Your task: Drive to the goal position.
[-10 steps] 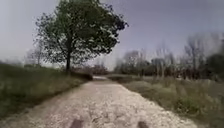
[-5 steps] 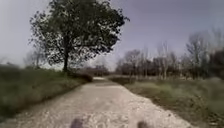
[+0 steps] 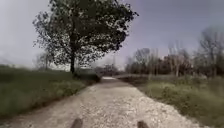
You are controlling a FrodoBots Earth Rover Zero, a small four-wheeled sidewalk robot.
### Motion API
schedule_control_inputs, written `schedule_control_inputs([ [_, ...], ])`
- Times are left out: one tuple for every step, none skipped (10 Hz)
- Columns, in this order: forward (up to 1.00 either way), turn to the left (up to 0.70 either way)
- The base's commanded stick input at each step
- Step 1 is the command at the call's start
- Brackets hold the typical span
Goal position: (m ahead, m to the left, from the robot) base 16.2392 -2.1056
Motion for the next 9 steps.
schedule_control_inputs([
  [1.0,0.0],
  [1.0,0.0],
  [1.0,0.0],
  [1.0,0.0],
  [1.0,0.0],
  [1.0,0.0],
  [1.0,0.0],
  [1.0,0.0],
  [1.0,0.0],
])
